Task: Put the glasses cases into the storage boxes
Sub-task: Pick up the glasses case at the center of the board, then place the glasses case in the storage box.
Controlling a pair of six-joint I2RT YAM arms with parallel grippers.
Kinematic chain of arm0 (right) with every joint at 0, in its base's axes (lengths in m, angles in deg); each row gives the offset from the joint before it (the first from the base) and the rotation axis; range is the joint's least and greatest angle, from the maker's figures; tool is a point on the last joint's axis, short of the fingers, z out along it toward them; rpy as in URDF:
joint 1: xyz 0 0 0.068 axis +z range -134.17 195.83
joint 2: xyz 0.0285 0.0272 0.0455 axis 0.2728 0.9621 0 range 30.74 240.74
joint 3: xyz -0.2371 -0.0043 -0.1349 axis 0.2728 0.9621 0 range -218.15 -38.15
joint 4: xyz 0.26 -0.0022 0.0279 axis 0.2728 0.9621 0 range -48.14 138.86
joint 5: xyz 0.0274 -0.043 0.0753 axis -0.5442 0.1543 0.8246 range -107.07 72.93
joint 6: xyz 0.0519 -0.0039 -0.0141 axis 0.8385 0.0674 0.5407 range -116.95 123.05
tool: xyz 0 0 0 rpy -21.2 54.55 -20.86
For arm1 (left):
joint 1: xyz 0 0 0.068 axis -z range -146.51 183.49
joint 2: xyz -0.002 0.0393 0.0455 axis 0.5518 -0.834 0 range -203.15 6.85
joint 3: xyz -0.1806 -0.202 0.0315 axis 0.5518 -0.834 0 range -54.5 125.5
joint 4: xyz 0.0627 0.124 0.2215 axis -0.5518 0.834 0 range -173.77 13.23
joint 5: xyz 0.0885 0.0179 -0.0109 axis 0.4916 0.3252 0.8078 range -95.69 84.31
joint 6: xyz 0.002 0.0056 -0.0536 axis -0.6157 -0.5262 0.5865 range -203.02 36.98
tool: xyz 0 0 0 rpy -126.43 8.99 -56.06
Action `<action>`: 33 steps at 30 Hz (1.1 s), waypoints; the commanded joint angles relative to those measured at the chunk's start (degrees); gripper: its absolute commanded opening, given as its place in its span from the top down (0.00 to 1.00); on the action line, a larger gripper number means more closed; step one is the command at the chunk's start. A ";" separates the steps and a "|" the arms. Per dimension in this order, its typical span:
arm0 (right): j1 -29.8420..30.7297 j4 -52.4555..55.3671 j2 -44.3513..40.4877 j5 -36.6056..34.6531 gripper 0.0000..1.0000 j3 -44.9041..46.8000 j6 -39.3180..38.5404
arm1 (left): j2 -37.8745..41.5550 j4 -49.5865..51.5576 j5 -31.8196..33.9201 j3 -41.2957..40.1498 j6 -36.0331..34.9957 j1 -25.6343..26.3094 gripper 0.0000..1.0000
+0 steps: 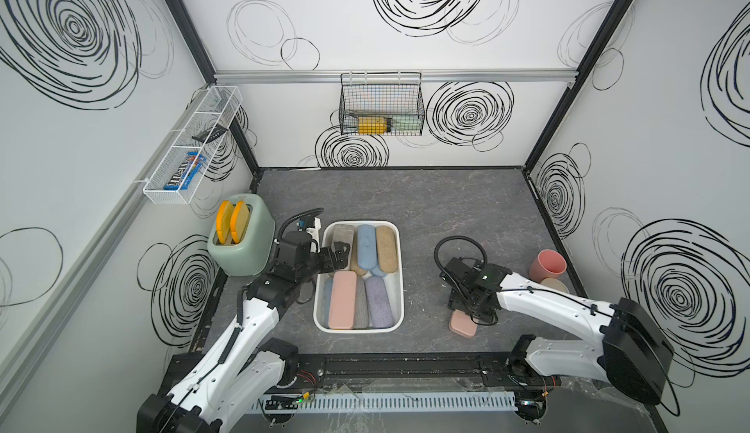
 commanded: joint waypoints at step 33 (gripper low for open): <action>20.04 10.96 35.77 18.87 0.50 -56.66 -15.60 | -1.70 -1.13 2.29 0.33 0.10 1.65 0.03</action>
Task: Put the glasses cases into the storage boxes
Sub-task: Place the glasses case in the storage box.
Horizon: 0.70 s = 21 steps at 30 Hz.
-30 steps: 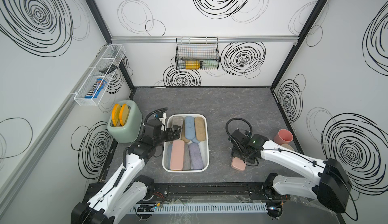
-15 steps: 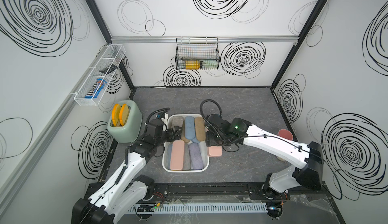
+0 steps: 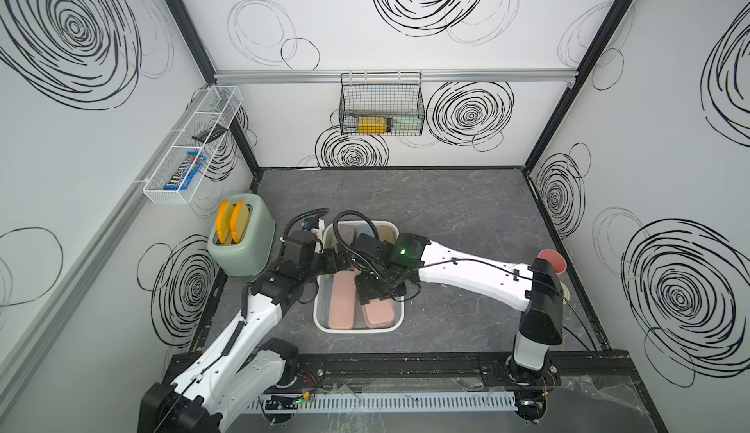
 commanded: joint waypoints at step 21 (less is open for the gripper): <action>-4.65 -5.96 1.85 9.56 0.52 7.54 0.81 | 0.06 -0.76 1.28 0.50 0.09 0.73 0.03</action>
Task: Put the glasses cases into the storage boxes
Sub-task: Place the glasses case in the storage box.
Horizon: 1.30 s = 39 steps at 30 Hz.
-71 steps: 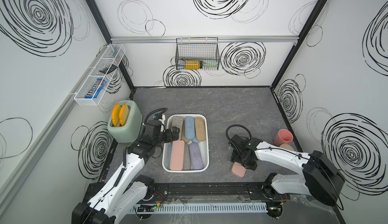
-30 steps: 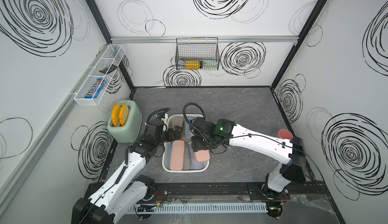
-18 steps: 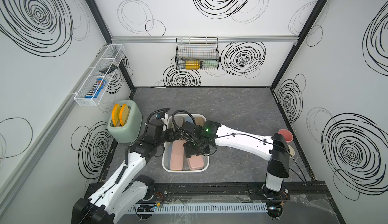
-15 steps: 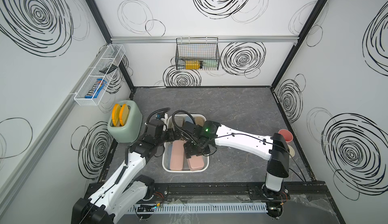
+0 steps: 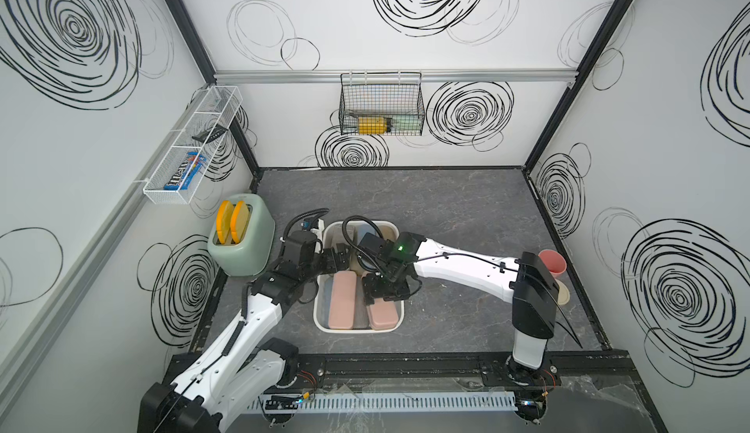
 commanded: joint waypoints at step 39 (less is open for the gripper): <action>-0.82 -3.35 -4.45 -12.63 0.01 -2.48 1.69 | -1.04 0.21 3.87 1.12 -0.32 2.21 0.04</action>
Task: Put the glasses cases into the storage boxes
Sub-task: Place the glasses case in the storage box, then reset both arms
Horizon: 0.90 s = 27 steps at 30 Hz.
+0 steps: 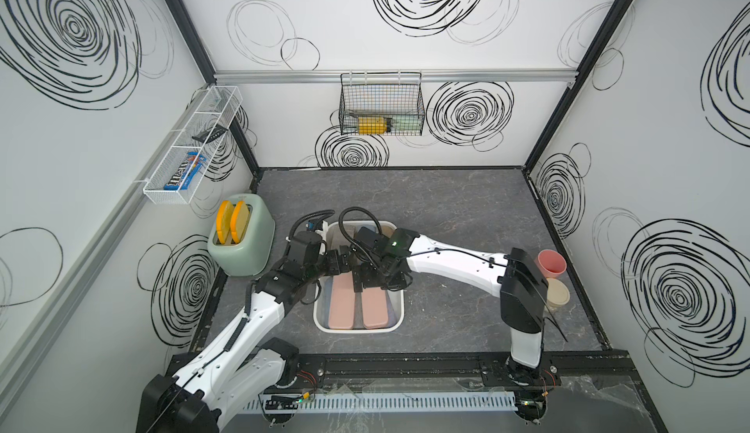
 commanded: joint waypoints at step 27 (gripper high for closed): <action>-47.29 -63.55 -53.73 -41.33 0.03 72.00 -35.19 | -19.63 -67.40 29.85 -17.77 -20.30 -13.86 0.04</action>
